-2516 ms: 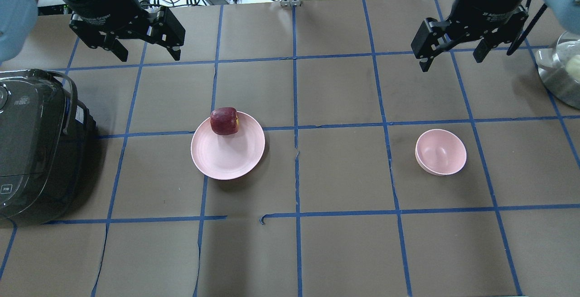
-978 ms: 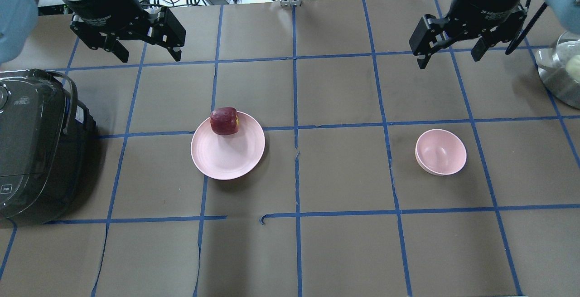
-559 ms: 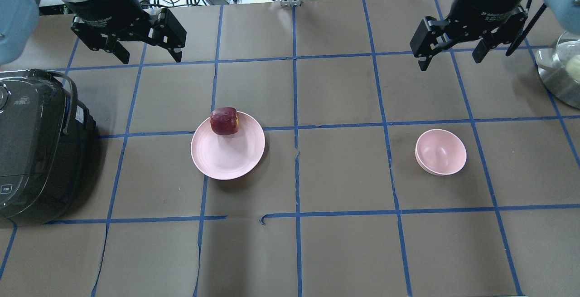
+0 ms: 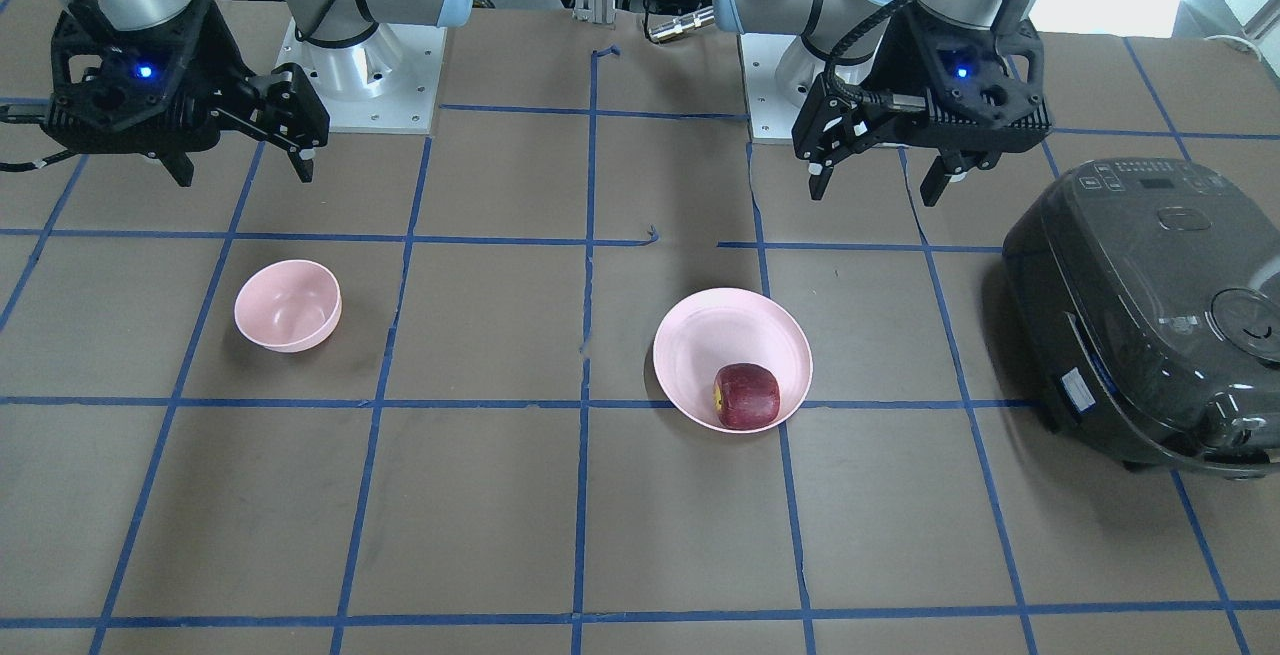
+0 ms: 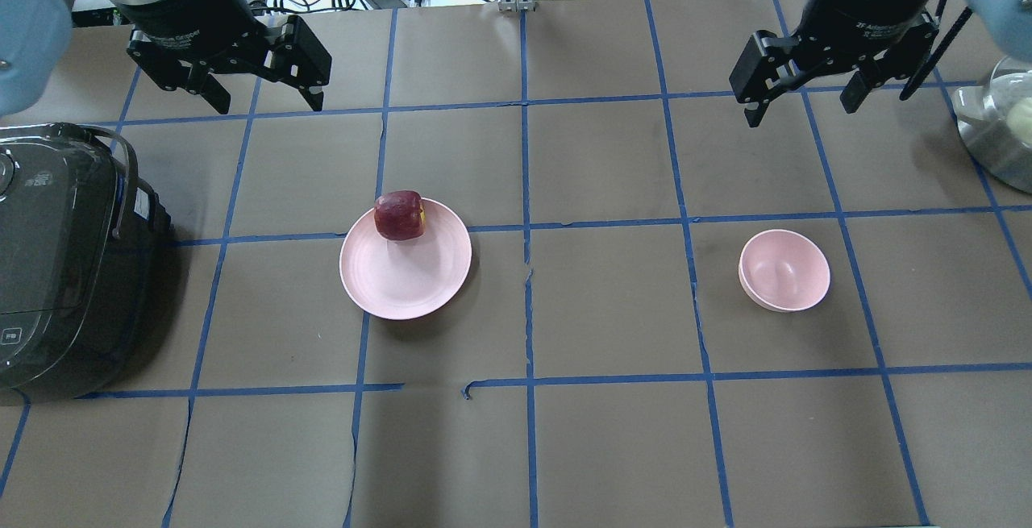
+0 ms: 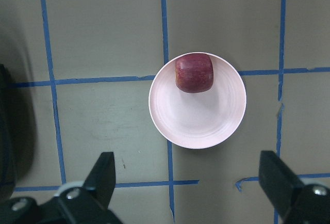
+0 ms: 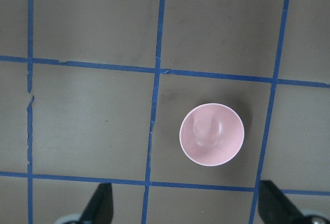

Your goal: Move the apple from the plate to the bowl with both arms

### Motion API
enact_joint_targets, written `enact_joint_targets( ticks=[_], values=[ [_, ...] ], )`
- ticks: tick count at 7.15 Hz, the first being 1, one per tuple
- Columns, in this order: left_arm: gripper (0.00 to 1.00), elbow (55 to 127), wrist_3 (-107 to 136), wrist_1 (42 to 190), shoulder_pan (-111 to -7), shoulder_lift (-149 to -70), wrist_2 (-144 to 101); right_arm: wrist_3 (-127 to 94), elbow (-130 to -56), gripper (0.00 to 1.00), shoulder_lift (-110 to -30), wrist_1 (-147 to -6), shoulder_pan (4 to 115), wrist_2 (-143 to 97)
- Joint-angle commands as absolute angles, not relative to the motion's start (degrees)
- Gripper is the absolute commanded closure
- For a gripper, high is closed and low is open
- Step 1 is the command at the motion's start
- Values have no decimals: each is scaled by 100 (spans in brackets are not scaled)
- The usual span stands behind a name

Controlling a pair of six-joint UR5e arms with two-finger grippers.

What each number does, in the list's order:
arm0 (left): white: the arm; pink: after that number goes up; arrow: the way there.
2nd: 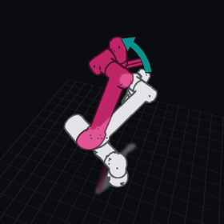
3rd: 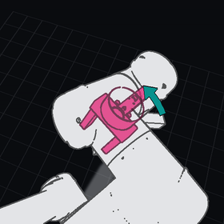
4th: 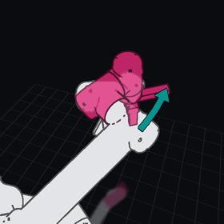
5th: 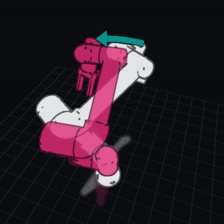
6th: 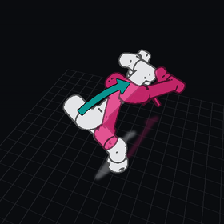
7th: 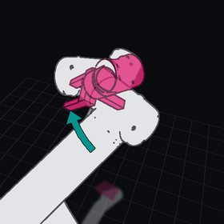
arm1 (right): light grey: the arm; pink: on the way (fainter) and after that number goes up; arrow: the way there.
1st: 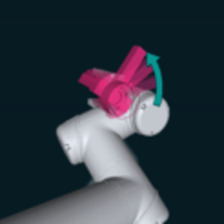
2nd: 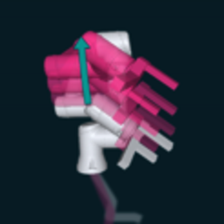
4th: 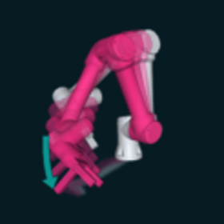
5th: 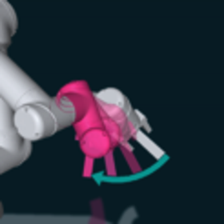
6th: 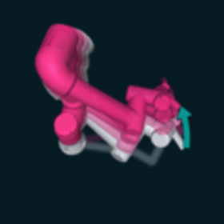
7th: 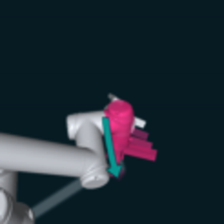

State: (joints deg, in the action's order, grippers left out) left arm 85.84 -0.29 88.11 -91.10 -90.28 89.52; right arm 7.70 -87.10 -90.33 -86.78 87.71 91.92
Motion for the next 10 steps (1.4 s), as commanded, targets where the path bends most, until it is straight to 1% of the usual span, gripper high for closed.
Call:
enact_joint_targets(
  ticks=[1,4,6,8,9,10],
  values=[
    [0,8587,-18,8807,-9114,-9026,8956,747,-8710,0,-9035,-8675,8771,9158],
    [0,8587,-9,8815,-9114,-9026,8982,712,-8710,0,-9044,-8675,8780,9141],
    [0,8535,9,8772,-9123,-9157,8965,686,-8736,0,-8939,-8736,8684,9254],
    [0,8674,209,8745,-9132,-9437,8947,834,-8902,0,-8563,-8797,8421,9272],
    [0,8901,376,8310,-9132,-9666,8904,983,-8938,0,-8482,-8902,8037,9159],
    [0,9217,404,7531,-9132,-9894,8895,1010,-9147,0,-8351,-9295,7711,9002]
  ],
)
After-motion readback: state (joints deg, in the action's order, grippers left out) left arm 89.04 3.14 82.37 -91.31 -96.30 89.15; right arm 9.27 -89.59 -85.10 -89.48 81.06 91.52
